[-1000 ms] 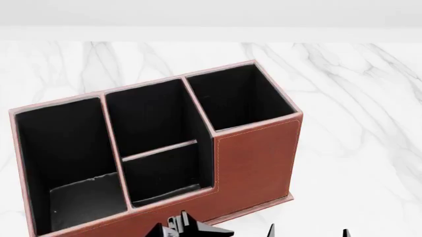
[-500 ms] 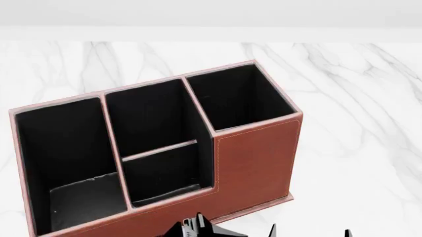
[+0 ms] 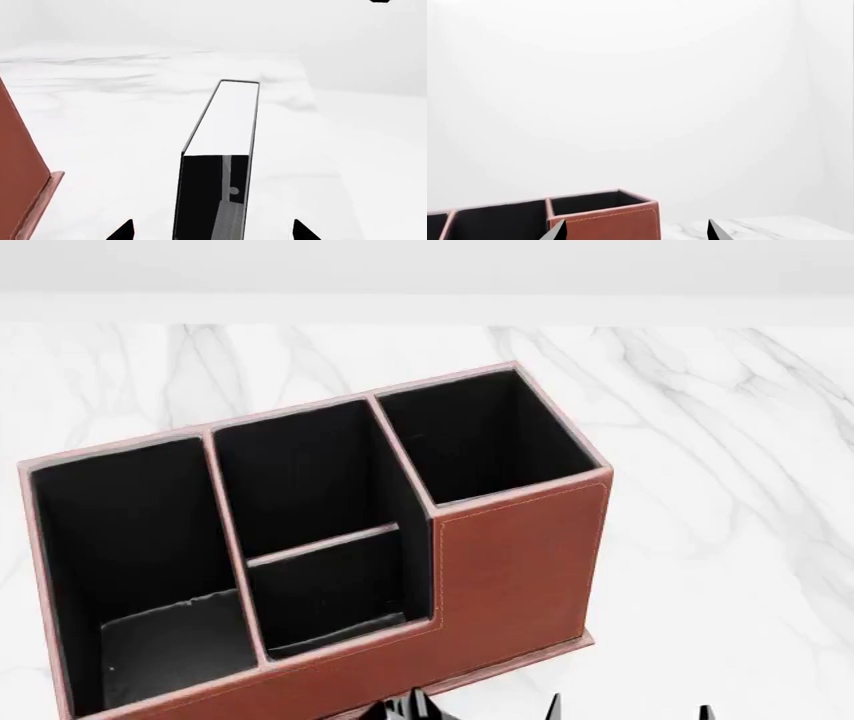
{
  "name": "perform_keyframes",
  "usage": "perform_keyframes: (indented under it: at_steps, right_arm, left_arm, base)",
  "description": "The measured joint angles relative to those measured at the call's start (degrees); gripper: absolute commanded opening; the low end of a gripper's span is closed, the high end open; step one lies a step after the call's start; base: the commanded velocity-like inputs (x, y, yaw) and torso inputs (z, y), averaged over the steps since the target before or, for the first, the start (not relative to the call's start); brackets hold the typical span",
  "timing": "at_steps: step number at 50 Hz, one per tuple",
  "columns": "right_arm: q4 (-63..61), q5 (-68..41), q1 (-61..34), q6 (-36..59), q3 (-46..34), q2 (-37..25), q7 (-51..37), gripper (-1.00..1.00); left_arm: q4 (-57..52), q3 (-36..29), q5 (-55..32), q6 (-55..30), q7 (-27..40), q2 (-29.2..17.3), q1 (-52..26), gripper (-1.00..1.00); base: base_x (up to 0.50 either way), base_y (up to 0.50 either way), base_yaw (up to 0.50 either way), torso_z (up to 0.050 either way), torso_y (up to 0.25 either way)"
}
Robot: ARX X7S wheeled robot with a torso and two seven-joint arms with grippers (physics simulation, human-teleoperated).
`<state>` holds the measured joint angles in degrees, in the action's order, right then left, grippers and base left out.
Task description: Pick up the book and place it in the back compartment of the caddy.
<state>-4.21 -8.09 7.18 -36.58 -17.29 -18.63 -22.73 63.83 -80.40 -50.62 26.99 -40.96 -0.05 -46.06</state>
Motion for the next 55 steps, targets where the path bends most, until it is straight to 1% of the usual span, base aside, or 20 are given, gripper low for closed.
perform_keyframes:
  at_steps: [10,11,24,39,44,55]
  right_arm:
    - [-0.2,-0.07,0.05,0.03,-0.05,-0.14,-0.18,1.0]
    - [-0.21,-0.08,0.05,0.03,-0.06,-0.15,-0.2,1.0]
    - [-0.11,-0.24,-0.04,-0.05,-0.16,-0.27,-0.35,1.0]
    - [0.08,-0.4,-0.23,-0.05,-0.21,-0.37,-0.59,1.0]
    - [-0.03,-0.51,-0.22,-0.02,-0.17,-0.46,-0.71,1.0]
    - [-0.05,-0.69,-0.3,0.01,-0.15,-0.59,-0.9,1.0]
  left_arm:
    - [-0.05,-3.73,-2.93,-1.86,-0.44,0.02,-0.71,1.0]
    - [-0.07,-3.97,-3.08,-2.03,-0.49,0.03,-0.76,-1.0]
    - [0.28,-4.75,-3.87,-2.61,-0.61,0.05,-1.07,-1.0]
    - [1.04,-5.55,-3.36,0.11,-0.01,-0.41,-0.78,-1.0]
    - [-2.72,-6.43,-2.82,0.28,2.37,-2.93,-0.57,-1.0]
    - [-16.44,-9.11,-0.32,-0.78,11.08,-12.12,-0.99,-1.0]
  base:
    - [0.0,0.0,0.0,0.0,0.0]
    - [0.0,0.0,0.0,0.0,0.0]
    - [0.0,0.0,0.0,0.0,0.0]
    - [0.0,0.0,0.0,0.0,0.0]
    - [0.0,0.0,0.0,0.0,0.0]
    - [0.0,0.0,0.0,0.0,0.001]
